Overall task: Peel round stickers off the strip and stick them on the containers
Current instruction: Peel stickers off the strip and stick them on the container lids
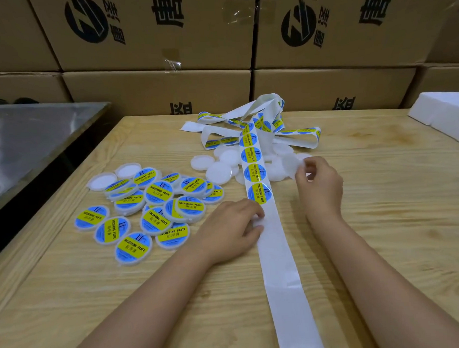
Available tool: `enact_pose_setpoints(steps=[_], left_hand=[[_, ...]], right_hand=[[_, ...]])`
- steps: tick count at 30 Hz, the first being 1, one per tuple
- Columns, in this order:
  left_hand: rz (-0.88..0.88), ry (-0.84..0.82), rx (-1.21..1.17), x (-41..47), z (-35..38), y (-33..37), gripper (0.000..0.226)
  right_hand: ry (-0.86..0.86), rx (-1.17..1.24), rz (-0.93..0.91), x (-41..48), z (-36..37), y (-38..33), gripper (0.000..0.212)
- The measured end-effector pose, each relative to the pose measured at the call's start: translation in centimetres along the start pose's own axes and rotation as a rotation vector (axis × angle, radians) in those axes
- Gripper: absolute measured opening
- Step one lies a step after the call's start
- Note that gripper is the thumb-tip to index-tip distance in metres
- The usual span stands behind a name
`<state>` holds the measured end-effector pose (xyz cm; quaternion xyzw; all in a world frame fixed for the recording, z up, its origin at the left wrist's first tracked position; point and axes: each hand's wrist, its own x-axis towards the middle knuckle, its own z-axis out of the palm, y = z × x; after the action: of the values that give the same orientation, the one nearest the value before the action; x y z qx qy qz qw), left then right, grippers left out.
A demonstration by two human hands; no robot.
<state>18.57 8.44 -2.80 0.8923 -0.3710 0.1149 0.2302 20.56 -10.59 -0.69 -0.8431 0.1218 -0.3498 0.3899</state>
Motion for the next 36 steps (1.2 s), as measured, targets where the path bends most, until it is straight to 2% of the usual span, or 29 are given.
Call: enact_pose_setpoints(steps=[2,5,8,10,12,15,17,20,23,27,30,33,36], left_hand=[[0.012,-0.043,-0.024,0.1,-0.1,0.0,0.025],[0.038,-0.112,-0.071,0.2,-0.1,0.0,0.032],[-0.087,-0.043,-0.252,0.0,-0.1,-0.1,0.032],[-0.197,0.1,-0.382,0.0,-0.3,-0.3,0.03],[-0.266,0.231,-0.491,0.2,-0.5,-0.5,0.044],[-0.268,0.198,-0.475,0.2,-0.6,-0.6,0.077],[-0.216,0.171,-0.388,0.1,-0.5,-0.6,0.08],[-0.163,0.255,-0.286,0.0,-0.5,-0.5,0.07],[-0.237,0.322,-0.207,0.1,-0.5,-0.5,0.081],[-0.31,0.227,-0.052,0.3,-0.2,-0.5,0.091],[-0.283,0.215,-0.052,0.3,-0.2,-0.5,0.09],[-0.225,0.109,-0.029,0.3,0.2,-0.5,0.09],[-0.3,-0.03,-0.12,0.5,-0.1,-0.8,0.089]], right_hand=[[0.0,0.245,0.14,-0.3,-0.4,-0.4,0.006],[-0.109,0.503,0.28,-1.2,-0.6,-0.6,0.008],[-0.236,0.677,0.358,-2.4,-0.5,-0.5,0.015],[-0.318,0.711,0.342,-2.7,-0.6,-0.5,0.021],[-0.401,0.721,0.291,-2.8,-0.7,-0.6,0.022],[-0.553,0.722,0.22,-3.2,-0.6,-1.1,0.019],[-0.634,0.735,0.185,-3.7,-0.3,-1.3,0.023],[-0.626,0.656,0.117,-3.8,-0.2,-1.4,0.027],[-0.606,0.469,-0.012,-3.9,-0.1,-1.4,0.023],[-0.643,0.396,-0.097,-4.4,0.5,-1.8,0.026],[-0.643,0.238,-0.174,-4.4,1.0,-1.6,0.033],[-0.673,0.126,-0.2,-4.2,1.4,-1.1,0.034],[-0.676,0.091,-0.202,-4.0,1.5,-0.8,0.035]])
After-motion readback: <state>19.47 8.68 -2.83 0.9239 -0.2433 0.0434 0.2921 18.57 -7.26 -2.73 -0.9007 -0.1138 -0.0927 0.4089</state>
